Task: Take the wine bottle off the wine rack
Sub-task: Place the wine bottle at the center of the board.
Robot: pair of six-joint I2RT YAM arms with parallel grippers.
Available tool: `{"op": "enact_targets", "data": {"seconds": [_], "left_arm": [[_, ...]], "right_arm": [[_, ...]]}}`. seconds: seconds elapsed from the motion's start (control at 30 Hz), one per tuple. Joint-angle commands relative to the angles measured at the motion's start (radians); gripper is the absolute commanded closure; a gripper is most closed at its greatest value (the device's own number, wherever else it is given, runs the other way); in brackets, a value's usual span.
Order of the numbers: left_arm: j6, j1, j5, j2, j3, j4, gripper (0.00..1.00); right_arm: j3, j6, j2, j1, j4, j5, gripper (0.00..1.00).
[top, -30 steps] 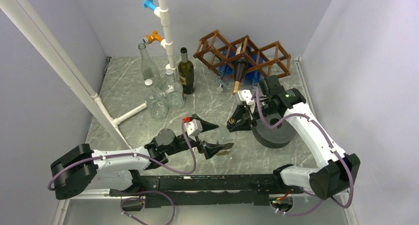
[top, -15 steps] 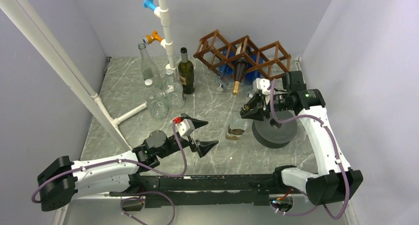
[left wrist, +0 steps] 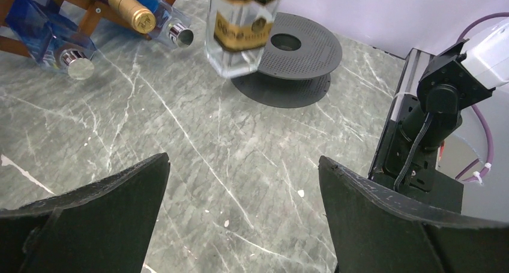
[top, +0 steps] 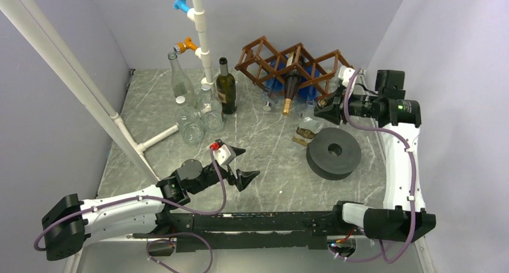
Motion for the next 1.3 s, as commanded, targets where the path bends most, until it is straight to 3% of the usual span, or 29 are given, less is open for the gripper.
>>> {"op": "enact_targets", "data": {"seconds": [0.0,0.5,1.27], "left_arm": [[0.01,0.004,-0.032,-0.039,-0.008,-0.022,0.0],[-0.008,0.004,-0.039,-0.08,-0.011,-0.087,0.0],[-0.007,0.004,-0.048,-0.108,-0.027,-0.097,0.0]], "right_arm": [[0.124,0.108,0.007,-0.068,0.121,-0.031,1.0],[0.228,0.404,0.13,-0.327,0.417,0.053,1.0],[0.231,0.482,0.261,-0.455,0.628,0.151,1.0]]}}
